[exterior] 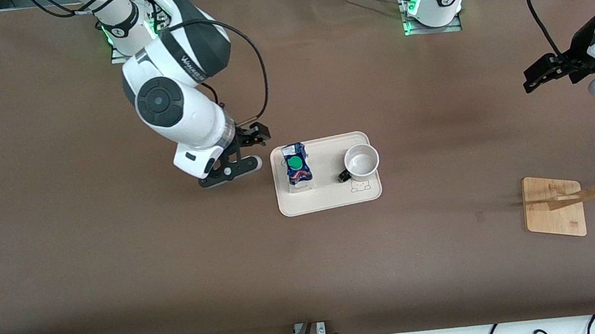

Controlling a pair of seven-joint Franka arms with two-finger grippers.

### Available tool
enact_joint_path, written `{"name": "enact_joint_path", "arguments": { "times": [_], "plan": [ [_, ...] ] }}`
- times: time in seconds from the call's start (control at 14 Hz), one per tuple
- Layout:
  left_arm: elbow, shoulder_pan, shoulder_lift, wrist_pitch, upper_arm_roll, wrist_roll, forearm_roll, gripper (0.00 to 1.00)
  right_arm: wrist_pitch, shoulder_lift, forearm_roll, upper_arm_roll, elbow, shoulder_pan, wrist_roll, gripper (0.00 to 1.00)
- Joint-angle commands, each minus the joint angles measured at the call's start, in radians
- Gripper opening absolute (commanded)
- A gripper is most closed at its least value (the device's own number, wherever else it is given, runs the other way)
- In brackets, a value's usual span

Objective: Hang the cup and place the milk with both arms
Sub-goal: 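Reach the right gripper down to the blue milk carton on the tray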

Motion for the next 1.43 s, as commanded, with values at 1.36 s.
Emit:
{"name": "enact_joint_path", "arguments": {
  "times": [1.36],
  "plan": [
    [0.029, 0.020, -0.003, -0.019, -0.034, -0.001, 0.015, 1.00, 0.223, 0.137, -0.006, -0.013, 0.041, 0.119, 0.218, 1.00]
  ]
}}
